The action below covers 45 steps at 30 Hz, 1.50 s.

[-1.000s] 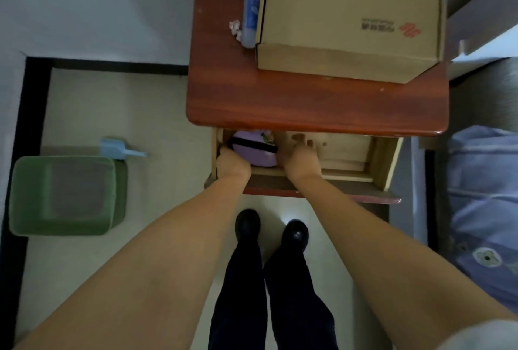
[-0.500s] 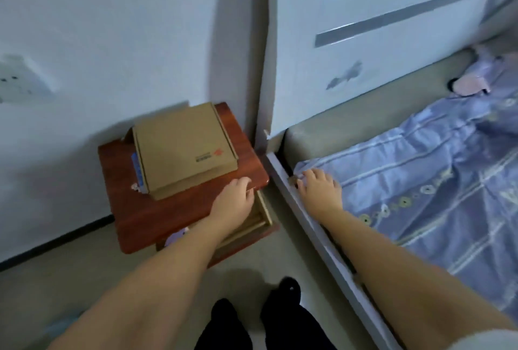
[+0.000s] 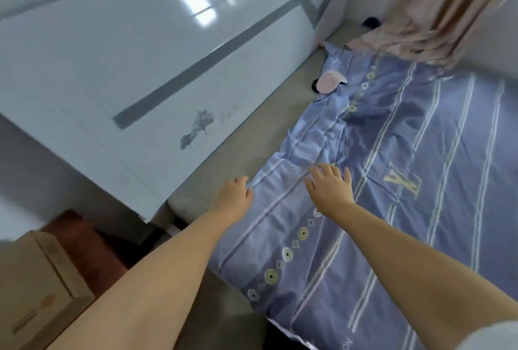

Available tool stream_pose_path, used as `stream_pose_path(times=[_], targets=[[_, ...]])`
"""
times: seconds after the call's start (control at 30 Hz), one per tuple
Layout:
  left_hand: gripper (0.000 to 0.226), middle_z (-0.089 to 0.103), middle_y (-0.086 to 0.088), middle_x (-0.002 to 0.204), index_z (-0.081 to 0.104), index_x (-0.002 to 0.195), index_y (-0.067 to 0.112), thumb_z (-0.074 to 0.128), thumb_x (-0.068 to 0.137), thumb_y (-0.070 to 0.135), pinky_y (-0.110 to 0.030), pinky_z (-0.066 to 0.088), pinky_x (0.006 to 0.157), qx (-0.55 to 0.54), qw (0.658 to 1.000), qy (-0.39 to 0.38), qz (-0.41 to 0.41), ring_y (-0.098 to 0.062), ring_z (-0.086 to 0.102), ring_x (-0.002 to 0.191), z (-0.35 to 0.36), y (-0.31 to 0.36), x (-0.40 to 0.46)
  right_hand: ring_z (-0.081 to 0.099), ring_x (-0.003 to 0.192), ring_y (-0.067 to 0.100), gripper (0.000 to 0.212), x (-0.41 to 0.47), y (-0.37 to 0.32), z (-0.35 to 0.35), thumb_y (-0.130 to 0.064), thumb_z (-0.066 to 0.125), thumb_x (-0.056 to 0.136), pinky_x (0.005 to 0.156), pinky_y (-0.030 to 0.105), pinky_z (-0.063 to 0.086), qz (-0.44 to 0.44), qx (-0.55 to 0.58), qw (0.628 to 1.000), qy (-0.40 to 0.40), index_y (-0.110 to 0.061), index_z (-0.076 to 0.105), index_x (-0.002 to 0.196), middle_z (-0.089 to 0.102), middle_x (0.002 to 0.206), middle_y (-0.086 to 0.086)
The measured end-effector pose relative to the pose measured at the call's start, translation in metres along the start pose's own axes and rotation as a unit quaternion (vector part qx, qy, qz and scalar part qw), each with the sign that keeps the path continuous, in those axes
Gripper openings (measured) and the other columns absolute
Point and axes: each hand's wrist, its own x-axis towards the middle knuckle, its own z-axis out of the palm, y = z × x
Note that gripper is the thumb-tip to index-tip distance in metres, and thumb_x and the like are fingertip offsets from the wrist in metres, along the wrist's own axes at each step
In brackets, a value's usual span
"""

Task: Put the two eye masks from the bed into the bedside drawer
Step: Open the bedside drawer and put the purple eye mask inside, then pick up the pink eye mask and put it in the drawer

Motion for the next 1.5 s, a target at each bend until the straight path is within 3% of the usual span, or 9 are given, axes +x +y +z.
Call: stream_pose_path(times=[0.53, 0.67, 0.9, 1.0, 1.1, 1.2, 1.3, 1.4, 1.5], targets=[[0.035, 0.050, -0.025, 0.125, 0.047, 0.125, 0.003, 0.045, 0.093, 0.018, -0.050, 0.045, 0.091, 0.010, 0.991, -0.068, 0.115, -0.041, 0.050, 0.112, 0.115, 0.103, 0.330, 0.014, 0.143, 0.025, 0.045, 0.265, 0.138, 0.111, -0.041, 0.026, 0.096, 0.113, 0.060, 0.006, 0.120, 0.089, 0.987, -0.062, -0.026, 0.028, 0.139, 0.020, 0.155, 0.005], [0.042, 0.047, -0.021, 0.132, 0.043, 0.131, 0.005, 0.047, 0.092, 0.020, -0.046, 0.043, 0.096, 0.052, 0.984, -0.046, 0.166, -0.037, 0.047, 0.119, 0.152, 0.107, 0.426, 0.006, 0.146, 0.020, 0.048, 0.323, 0.153, 0.167, -0.045, 0.030, 0.094, 0.110, 0.067, -0.003, 0.159, 0.105, 0.982, -0.010, -0.036, 0.027, 0.141, 0.018, 0.157, 0.000], [0.058, 0.034, -0.018, 0.144, 0.028, 0.141, 0.011, 0.049, 0.089, 0.024, -0.048, 0.037, 0.101, 0.053, 0.988, 0.035, 0.143, -0.036, 0.038, 0.129, 0.186, 0.139, 0.552, 0.028, 0.141, 0.026, 0.051, 0.330, 0.157, 0.187, -0.045, 0.036, 0.085, 0.113, 0.064, 0.008, 0.162, 0.078, 0.981, 0.070, -0.033, 0.043, 0.134, 0.041, 0.147, 0.005], [0.061, 0.038, -0.016, 0.145, 0.027, 0.142, 0.010, 0.051, 0.089, 0.028, -0.046, 0.030, 0.105, -0.049, 0.993, 0.083, 0.068, -0.032, 0.036, 0.132, 0.186, 0.172, 0.603, 0.031, 0.138, 0.026, 0.051, 0.329, 0.157, 0.185, -0.044, 0.038, 0.083, 0.112, 0.062, 0.010, 0.159, 0.060, 0.983, 0.071, -0.030, 0.047, 0.132, 0.047, 0.144, 0.006], [0.072, 0.043, -0.012, 0.144, 0.027, 0.142, 0.008, 0.059, 0.083, 0.036, -0.043, 0.033, 0.109, -0.251, 0.961, 0.095, -0.058, -0.030, 0.039, 0.133, 0.181, 0.211, 0.653, 0.028, 0.135, 0.025, 0.051, 0.331, 0.159, 0.186, -0.042, 0.040, 0.082, 0.109, 0.061, 0.009, 0.156, 0.049, 0.983, 0.085, -0.027, 0.050, 0.130, 0.050, 0.140, 0.008], [0.069, 0.048, -0.012, 0.140, 0.035, 0.137, 0.010, 0.062, 0.080, 0.037, -0.047, 0.039, 0.106, -0.262, 0.953, 0.049, -0.143, -0.032, 0.045, 0.127, 0.176, 0.230, 0.684, 0.027, 0.135, 0.025, 0.051, 0.333, 0.159, 0.186, -0.042, 0.040, 0.082, 0.109, 0.061, 0.009, 0.154, 0.045, 0.984, 0.079, -0.027, 0.049, 0.131, 0.050, 0.141, 0.008], [0.038, 0.062, -0.015, 0.121, 0.055, 0.119, 0.007, 0.054, 0.084, 0.021, -0.046, 0.052, 0.091, -0.273, 0.953, -0.015, -0.128, -0.035, 0.060, 0.107, 0.173, 0.226, 0.686, 0.030, 0.137, 0.025, 0.052, 0.332, 0.159, 0.185, -0.043, 0.040, 0.082, 0.110, 0.061, 0.009, 0.157, 0.044, 0.984, 0.067, -0.029, 0.046, 0.132, 0.048, 0.143, 0.006], [0.032, 0.065, -0.017, 0.113, 0.057, 0.116, 0.004, 0.047, 0.086, 0.012, -0.041, 0.054, 0.087, -0.332, 0.939, -0.017, -0.086, -0.032, 0.061, 0.100, 0.171, 0.208, 0.658, 0.034, 0.137, 0.028, 0.052, 0.332, 0.160, 0.185, -0.044, 0.038, 0.083, 0.111, 0.064, 0.016, 0.156, 0.042, 0.985, 0.063, -0.029, 0.046, 0.132, 0.047, 0.143, 0.006], [0.024, 0.062, -0.010, 0.091, 0.061, 0.105, 0.001, 0.048, 0.086, 0.005, -0.029, 0.047, 0.066, -0.419, 0.905, 0.005, -0.076, -0.022, 0.057, 0.079, 0.161, 0.185, 0.619, 0.034, 0.138, 0.028, 0.052, 0.333, 0.160, 0.187, -0.044, 0.036, 0.084, 0.111, 0.064, 0.015, 0.156, 0.057, 0.984, 0.065, -0.030, 0.044, 0.133, 0.045, 0.144, 0.006]])
